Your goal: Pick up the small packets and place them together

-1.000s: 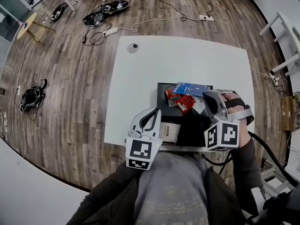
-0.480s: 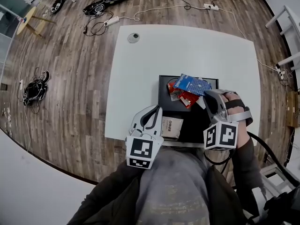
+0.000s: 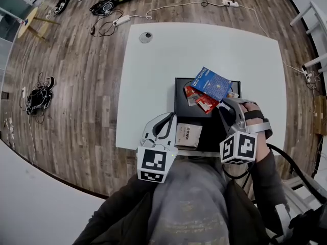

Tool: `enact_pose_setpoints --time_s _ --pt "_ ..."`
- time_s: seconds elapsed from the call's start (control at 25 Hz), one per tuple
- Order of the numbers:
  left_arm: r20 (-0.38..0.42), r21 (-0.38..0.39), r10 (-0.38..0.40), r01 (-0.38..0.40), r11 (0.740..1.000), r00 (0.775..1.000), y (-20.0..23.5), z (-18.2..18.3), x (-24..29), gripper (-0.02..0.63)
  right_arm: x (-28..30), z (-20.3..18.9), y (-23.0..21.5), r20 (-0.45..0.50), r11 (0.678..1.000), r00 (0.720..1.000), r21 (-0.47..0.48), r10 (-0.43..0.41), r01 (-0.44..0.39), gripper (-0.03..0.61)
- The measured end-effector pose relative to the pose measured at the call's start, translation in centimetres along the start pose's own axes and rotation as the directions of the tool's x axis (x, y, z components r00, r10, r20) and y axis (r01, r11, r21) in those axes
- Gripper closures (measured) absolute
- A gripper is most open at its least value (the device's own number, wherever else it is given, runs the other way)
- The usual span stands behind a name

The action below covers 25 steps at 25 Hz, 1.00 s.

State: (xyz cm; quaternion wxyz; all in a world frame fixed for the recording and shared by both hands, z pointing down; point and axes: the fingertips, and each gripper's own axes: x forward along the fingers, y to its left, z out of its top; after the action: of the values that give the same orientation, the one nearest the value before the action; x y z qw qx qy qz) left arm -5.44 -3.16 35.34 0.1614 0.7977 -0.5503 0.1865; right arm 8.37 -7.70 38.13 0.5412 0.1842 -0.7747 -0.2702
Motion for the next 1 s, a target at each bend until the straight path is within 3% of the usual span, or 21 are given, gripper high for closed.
enact_pose_setpoints --time_s 0.44,1.0 --pt "-0.001 0.008 -0.016 0.016 1.000 1.000 -0.5 -0.5 -0.4 0.611 -0.5 -0.2 1.1 -0.009 1.000 1.000 0.017 0.009 -0.009 0.445" --pt "0.011 0.029 -0.042 0.042 0.999 0.999 -1.3 -0.5 -1.2 0.611 -2.7 0.5 0.5 -0.010 0.997 0.998 0.044 -0.061 0.061 0.445"
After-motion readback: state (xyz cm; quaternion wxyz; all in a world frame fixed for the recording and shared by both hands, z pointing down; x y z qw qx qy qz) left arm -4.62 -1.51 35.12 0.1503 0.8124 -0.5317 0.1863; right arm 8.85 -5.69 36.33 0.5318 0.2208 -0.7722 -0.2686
